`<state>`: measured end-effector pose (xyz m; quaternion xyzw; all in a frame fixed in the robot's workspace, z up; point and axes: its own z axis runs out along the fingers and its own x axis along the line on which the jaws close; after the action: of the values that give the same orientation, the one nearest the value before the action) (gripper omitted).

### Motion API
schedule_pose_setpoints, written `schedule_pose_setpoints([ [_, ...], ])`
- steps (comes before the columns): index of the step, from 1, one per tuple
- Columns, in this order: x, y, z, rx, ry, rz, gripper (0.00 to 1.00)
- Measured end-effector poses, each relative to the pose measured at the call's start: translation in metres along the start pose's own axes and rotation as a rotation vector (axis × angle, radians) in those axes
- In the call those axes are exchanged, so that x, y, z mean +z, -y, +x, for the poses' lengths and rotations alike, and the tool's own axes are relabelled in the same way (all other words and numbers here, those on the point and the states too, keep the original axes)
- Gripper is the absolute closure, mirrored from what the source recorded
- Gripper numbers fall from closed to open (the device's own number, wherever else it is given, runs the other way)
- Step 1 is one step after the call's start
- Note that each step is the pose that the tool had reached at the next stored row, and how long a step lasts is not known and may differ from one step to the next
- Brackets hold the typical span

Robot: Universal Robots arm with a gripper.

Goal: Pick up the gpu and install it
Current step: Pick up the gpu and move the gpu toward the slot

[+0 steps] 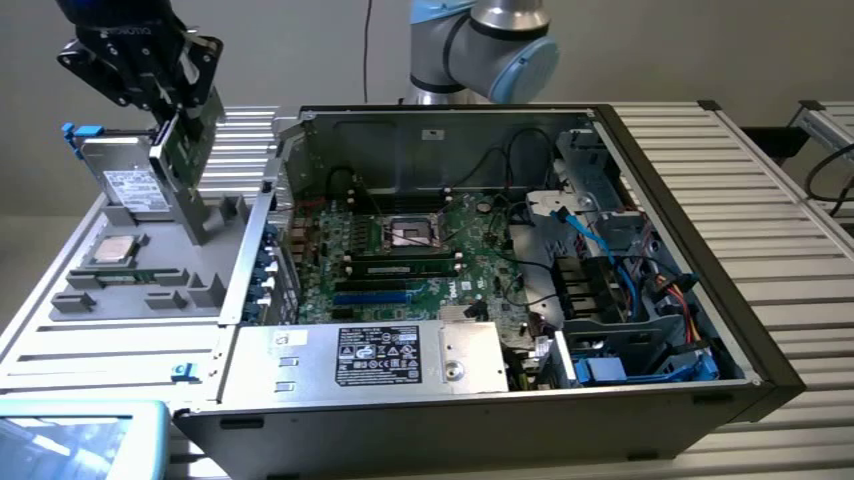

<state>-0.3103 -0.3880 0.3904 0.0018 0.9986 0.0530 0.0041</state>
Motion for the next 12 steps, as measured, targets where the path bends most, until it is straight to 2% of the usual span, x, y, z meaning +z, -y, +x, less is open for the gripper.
schedule_pose_setpoints([
  [9, -0.0404, -0.0024, -0.035, 0.000, -0.0010, -0.0002, 0.72],
  [12, -0.0468, -0.0016, -0.048, 0.000, -0.0034, -0.0002, 0.72],
])
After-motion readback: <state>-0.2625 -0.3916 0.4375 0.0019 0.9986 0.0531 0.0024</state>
